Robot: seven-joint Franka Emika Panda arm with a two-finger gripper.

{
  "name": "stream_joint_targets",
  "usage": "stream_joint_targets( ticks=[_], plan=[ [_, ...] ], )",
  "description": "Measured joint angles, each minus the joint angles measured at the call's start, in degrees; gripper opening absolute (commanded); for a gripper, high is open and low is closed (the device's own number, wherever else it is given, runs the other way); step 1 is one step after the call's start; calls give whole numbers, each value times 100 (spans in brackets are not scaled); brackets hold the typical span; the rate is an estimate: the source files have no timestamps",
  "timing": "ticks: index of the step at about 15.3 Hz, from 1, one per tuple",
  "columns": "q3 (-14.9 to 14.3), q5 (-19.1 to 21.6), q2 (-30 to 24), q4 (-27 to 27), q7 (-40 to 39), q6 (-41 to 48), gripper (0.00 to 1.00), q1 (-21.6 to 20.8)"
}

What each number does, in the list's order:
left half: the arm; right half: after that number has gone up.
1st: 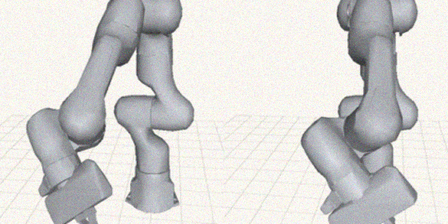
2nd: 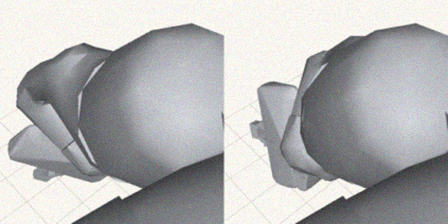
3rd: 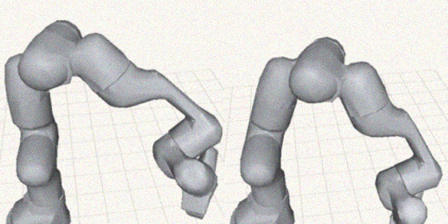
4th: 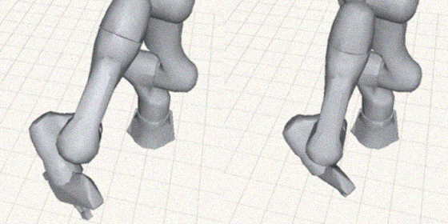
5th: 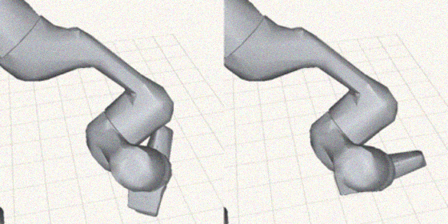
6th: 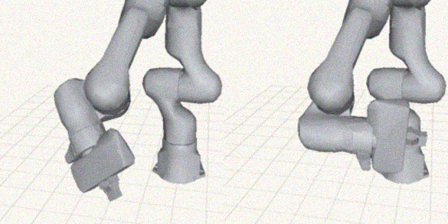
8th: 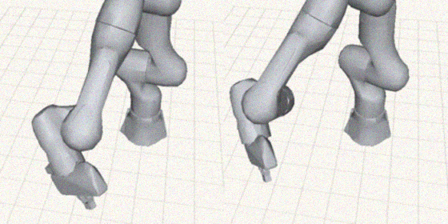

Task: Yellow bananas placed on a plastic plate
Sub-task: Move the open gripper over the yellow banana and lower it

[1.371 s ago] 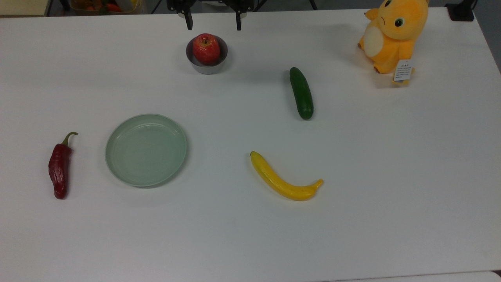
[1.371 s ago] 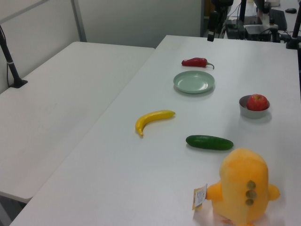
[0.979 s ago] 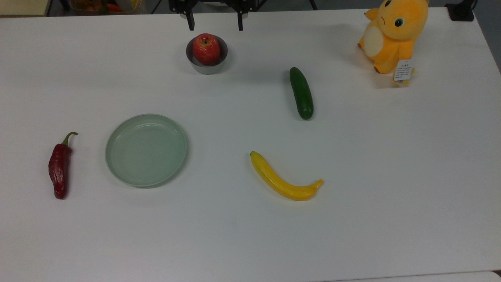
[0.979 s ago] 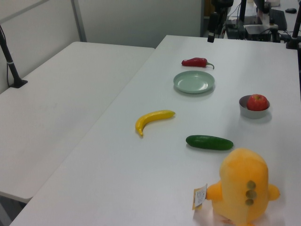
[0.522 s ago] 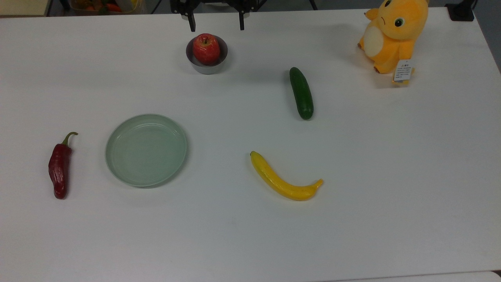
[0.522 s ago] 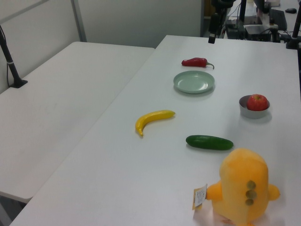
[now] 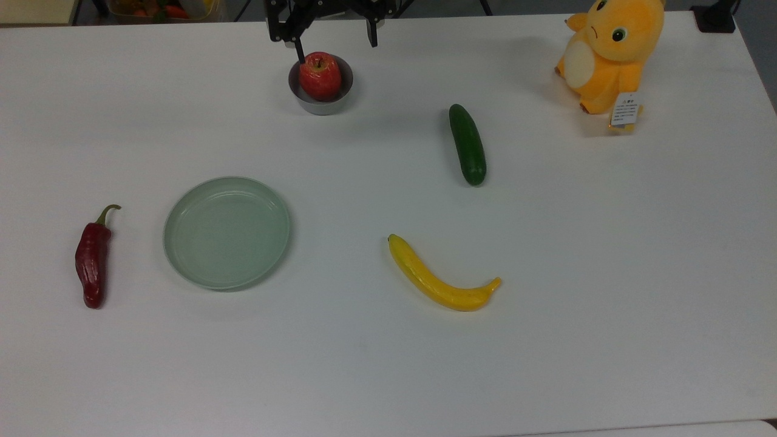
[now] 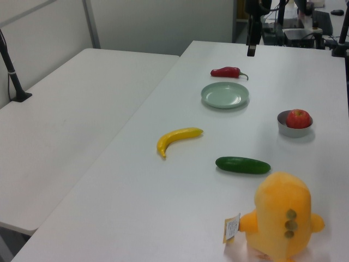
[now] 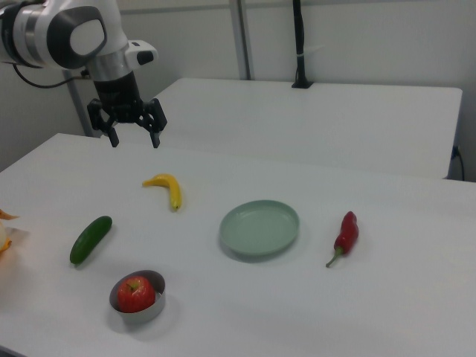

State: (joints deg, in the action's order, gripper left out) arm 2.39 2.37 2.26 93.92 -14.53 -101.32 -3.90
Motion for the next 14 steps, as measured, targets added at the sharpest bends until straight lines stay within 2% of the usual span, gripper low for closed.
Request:
stream_joint_targets(
  ticks=[5, 14],
  plan=[
    [59, 0, 216, 19, -82, -186, 100, -15],
    [77, 0, 1064, -120, -70, -1615, 100, -232]
  ],
)
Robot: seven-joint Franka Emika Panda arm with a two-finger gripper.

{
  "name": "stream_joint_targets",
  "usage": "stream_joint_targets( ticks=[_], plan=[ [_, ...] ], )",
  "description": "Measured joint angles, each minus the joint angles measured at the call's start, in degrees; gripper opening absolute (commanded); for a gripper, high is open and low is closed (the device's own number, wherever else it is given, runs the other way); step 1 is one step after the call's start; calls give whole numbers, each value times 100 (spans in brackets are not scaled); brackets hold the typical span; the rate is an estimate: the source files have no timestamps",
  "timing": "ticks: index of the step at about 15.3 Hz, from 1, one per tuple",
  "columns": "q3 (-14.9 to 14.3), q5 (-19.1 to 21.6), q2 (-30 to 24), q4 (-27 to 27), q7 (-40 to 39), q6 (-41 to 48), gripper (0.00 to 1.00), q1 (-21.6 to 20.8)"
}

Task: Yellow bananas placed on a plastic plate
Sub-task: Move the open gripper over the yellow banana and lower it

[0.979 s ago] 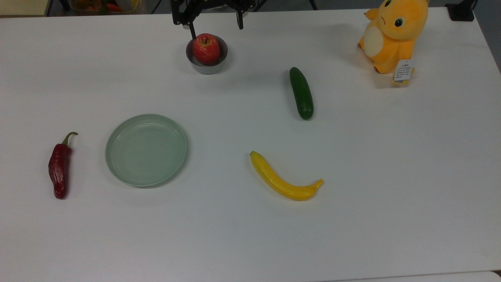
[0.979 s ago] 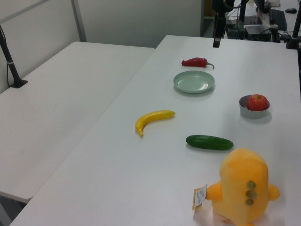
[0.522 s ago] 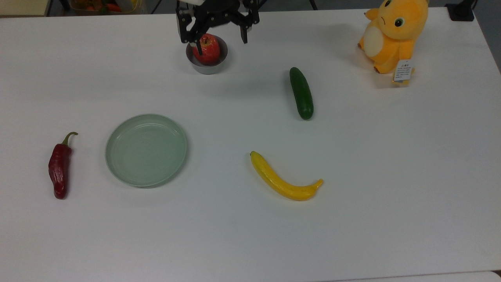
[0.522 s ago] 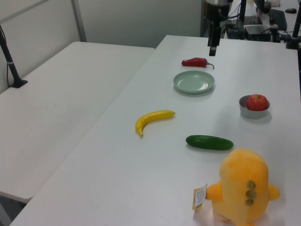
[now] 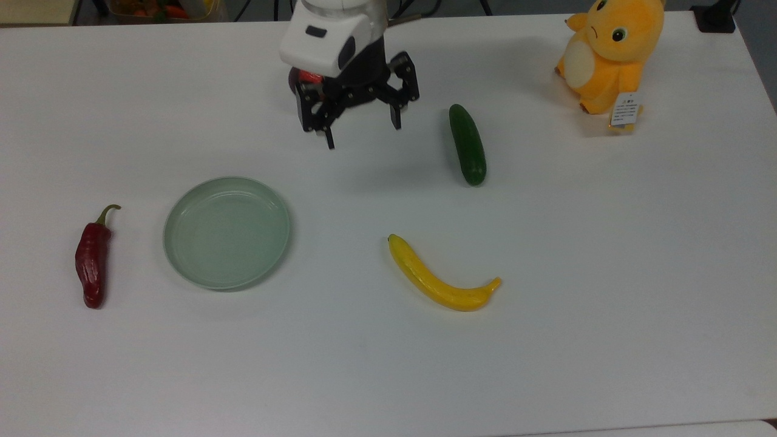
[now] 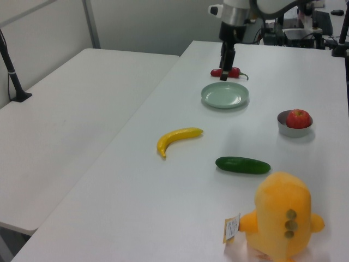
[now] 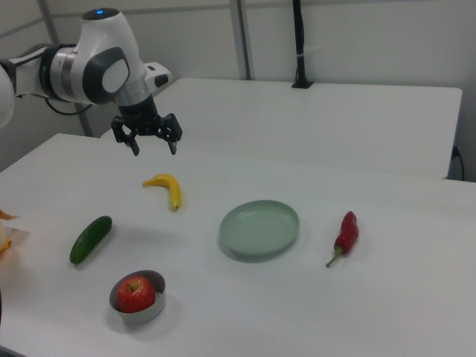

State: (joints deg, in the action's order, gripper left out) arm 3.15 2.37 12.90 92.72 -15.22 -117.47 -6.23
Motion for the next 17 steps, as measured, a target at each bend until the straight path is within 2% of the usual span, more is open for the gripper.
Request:
stream_joint_targets(
  ticks=[6, 9, 15, 17],
  plan=[
    [7, -41, 510, -44, 364, -1074, 100, -349],
    [8, -315, 882, -51, 790, -1559, 100, -542],
    [7, -814, 1498, -146, 1093, -2016, 100, -653],
    [8, -1097, 1784, -255, 1373, -2223, 100, -700]
  ],
)
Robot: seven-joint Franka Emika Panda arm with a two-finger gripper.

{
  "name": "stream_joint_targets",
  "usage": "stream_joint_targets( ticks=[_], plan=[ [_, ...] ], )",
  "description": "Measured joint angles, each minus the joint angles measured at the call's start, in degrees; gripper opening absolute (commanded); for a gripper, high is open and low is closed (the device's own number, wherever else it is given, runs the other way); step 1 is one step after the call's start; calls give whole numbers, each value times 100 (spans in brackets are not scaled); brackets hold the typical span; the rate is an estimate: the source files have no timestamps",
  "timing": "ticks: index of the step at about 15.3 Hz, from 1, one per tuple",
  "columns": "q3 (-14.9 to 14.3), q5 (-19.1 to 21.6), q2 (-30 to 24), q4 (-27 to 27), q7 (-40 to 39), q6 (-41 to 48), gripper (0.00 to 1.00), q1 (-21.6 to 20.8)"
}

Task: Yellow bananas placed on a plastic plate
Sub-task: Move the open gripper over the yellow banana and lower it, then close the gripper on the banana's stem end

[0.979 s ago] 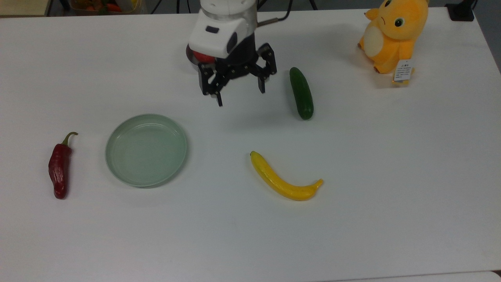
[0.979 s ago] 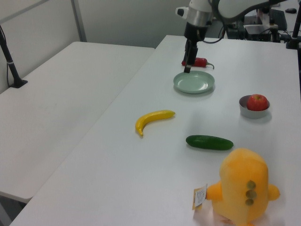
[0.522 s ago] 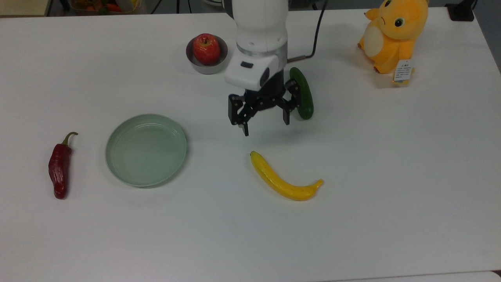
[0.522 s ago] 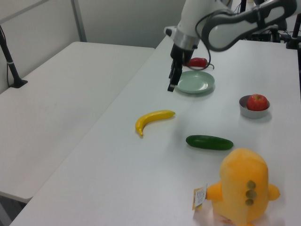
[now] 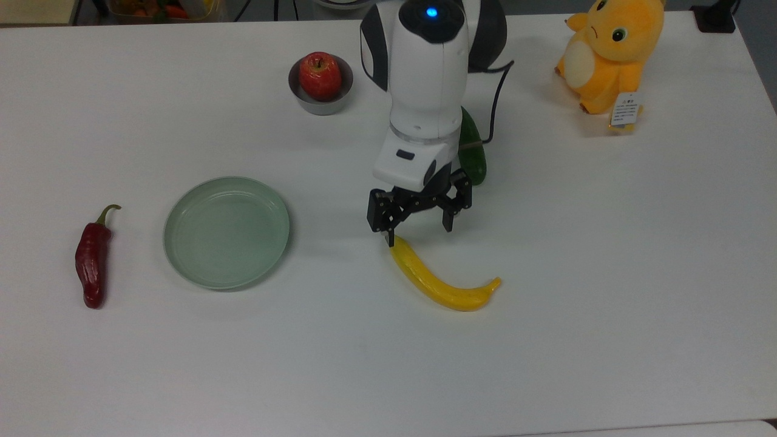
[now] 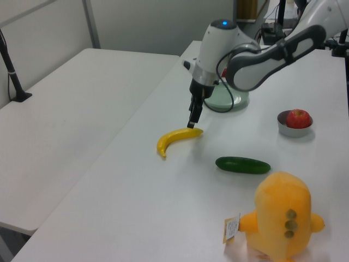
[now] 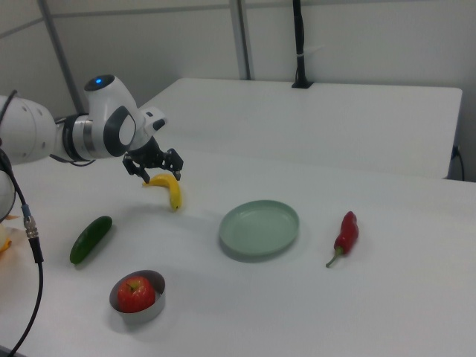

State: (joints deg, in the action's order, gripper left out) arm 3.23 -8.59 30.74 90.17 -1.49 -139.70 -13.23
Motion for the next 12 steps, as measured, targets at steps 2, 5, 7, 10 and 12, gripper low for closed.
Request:
stream_joint_targets(
  ticks=[2, 5, 7, 10, 12],
  plan=[
    [0, -237, 235, -102, 214, -75, 100, -15],
    [0, -375, 554, -234, 314, -145, 97, -38],
    [-23, -419, 658, -257, 326, -281, 89, -37],
    [-49, -550, 717, -280, 391, -312, 43, -25],
    [-49, -551, 721, -290, 402, -312, 21, -25]
  ],
)
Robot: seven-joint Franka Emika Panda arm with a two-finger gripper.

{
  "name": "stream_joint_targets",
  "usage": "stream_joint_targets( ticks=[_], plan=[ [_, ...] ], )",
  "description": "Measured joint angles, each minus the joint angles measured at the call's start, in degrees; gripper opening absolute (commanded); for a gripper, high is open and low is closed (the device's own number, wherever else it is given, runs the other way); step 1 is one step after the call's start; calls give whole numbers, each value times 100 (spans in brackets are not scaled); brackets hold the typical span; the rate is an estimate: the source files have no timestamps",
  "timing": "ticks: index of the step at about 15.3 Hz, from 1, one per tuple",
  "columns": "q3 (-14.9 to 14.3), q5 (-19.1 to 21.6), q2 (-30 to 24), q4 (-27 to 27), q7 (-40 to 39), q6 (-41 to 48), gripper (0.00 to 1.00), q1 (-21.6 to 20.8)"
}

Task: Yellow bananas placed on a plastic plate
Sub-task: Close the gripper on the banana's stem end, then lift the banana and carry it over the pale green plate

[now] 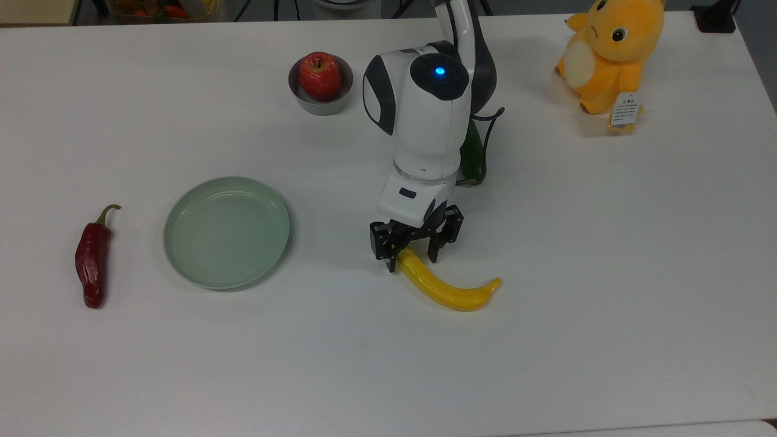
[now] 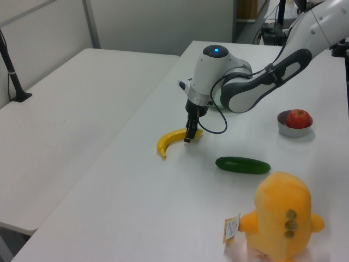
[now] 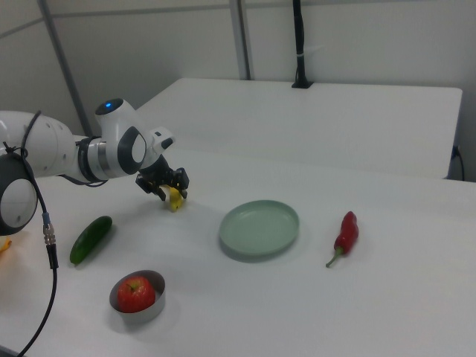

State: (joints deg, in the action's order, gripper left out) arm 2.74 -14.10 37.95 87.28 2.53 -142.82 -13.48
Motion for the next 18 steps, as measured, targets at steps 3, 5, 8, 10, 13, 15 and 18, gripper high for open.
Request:
stream_joint_targets(
  ticks=[3, 5, 8, 10, 13, 15, 18],
  plan=[
    [0, -1, 1, -4, 4, 0, 5, -1],
    [0, -21, 2, -4, 4, 0, 5, -6],
    [0, -30, 2, -4, 4, 0, 5, -9],
    [1, -30, 0, -14, 4, 0, 5, -9],
    [3, -30, -31, -71, 16, 0, 5, -9],
    [5, -30, -70, -103, 25, 0, 5, -9],
    [6, -30, -124, -108, 145, 0, 5, -9]
  ],
)
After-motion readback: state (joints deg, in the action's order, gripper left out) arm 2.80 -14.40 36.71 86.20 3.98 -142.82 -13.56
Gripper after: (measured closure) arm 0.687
